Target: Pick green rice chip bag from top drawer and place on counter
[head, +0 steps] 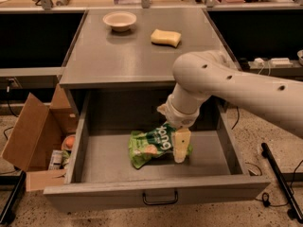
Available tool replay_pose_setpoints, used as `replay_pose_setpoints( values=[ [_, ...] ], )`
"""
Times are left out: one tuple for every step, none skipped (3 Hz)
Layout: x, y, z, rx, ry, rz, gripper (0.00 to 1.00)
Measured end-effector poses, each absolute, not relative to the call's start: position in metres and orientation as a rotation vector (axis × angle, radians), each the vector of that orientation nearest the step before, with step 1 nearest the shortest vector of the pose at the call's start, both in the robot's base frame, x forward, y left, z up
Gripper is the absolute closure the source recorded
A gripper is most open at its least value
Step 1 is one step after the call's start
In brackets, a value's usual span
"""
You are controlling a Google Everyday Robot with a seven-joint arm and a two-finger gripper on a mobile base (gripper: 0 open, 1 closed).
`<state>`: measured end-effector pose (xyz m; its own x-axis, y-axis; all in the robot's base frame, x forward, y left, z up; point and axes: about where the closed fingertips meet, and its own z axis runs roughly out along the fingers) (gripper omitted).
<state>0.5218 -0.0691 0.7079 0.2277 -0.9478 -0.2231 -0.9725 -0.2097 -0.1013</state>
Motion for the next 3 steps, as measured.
replay_pose_setpoints(
  values=[
    [0.540,-0.064,0.663,-2.325,1.827,0.176,0.03],
    [0.548,-0.061,0.641,-2.346,1.832,0.194,0.26],
    [0.551,-0.062,0.636,-2.340,1.831,0.184,0.49]
  ],
)
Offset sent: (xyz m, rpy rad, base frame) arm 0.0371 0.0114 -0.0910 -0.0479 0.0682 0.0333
